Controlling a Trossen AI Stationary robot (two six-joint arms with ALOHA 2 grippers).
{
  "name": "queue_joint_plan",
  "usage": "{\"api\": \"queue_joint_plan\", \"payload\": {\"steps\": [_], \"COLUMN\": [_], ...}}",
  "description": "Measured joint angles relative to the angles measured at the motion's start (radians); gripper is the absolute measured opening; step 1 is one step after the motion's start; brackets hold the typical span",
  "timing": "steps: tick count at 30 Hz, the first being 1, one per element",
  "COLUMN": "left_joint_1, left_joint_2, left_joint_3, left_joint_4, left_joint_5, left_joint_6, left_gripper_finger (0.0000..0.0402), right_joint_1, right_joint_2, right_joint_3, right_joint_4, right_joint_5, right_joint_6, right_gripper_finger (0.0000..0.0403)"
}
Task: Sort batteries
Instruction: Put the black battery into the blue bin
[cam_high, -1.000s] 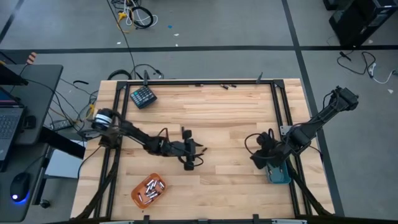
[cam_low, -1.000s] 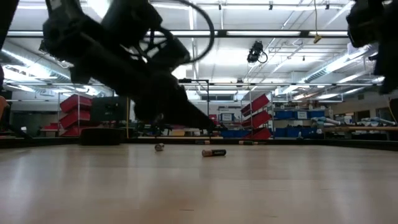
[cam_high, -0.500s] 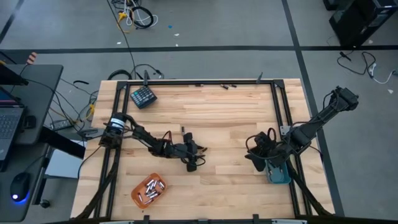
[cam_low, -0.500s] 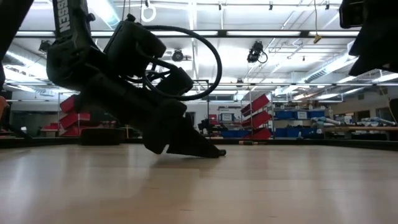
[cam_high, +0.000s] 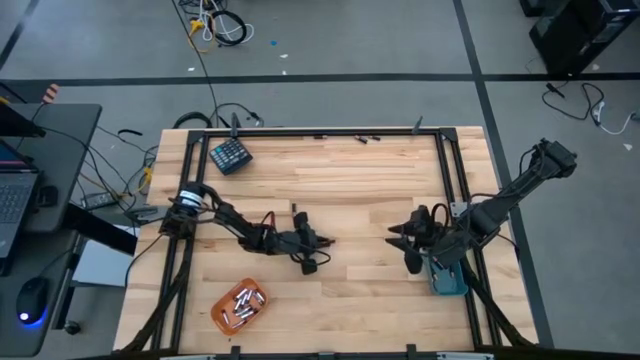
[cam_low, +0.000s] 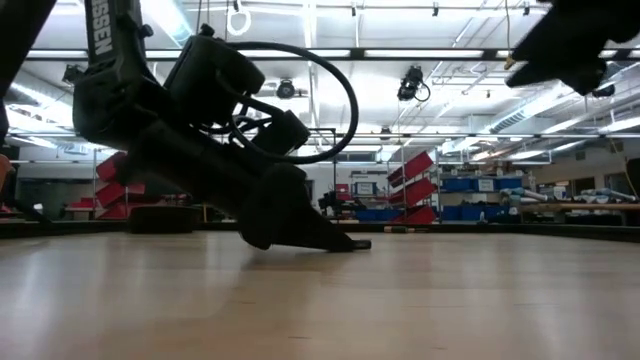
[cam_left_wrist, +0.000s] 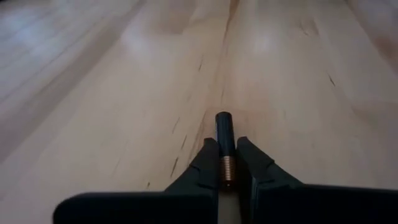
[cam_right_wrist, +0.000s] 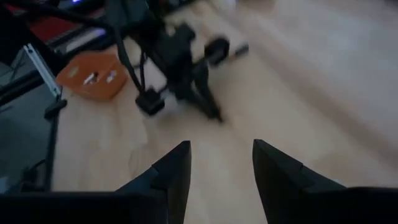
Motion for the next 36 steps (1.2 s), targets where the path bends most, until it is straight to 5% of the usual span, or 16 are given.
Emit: {"api": "queue_joint_plan", "payload": {"steps": [13, 18, 23, 28, 36], "left_joint_1": [-0.005, -0.005, 0.001, 0.002, 0.001], "left_joint_2": [-0.114, -0.134, -0.145, -0.147, -0.148], "left_joint_3": [-0.002, -0.002, 0.007, 0.033, 0.059], "left_joint_4": [0.445, 0.658, 0.694, 0.696, 0.699], "left_joint_5": [0.126, 0.292, 0.385, 0.412, 0.474], "left_joint_6": [0.287, 0.361, 0.366, 0.368, 0.368], "left_gripper_finger": [0.0012, 0.0011, 0.0010, 0.0010, 0.0010], "right_joint_1": [-0.006, -0.007, -0.025, -0.087, -0.126], "right_joint_2": [0.255, 0.403, 0.564, 0.704, 0.801], "right_joint_3": [0.000, 0.000, 0.000, 0.002, 0.006], "right_joint_4": [0.597, 1.041, 1.547, 1.820, 1.976], "right_joint_5": [0.205, 0.230, 0.124, -0.037, -0.072], "right_joint_6": [-0.668, -1.034, -1.365, -1.422, -1.451], "right_gripper_finger": [0.0158, 0.0158, 0.0158, 0.0158, 0.0155]}}
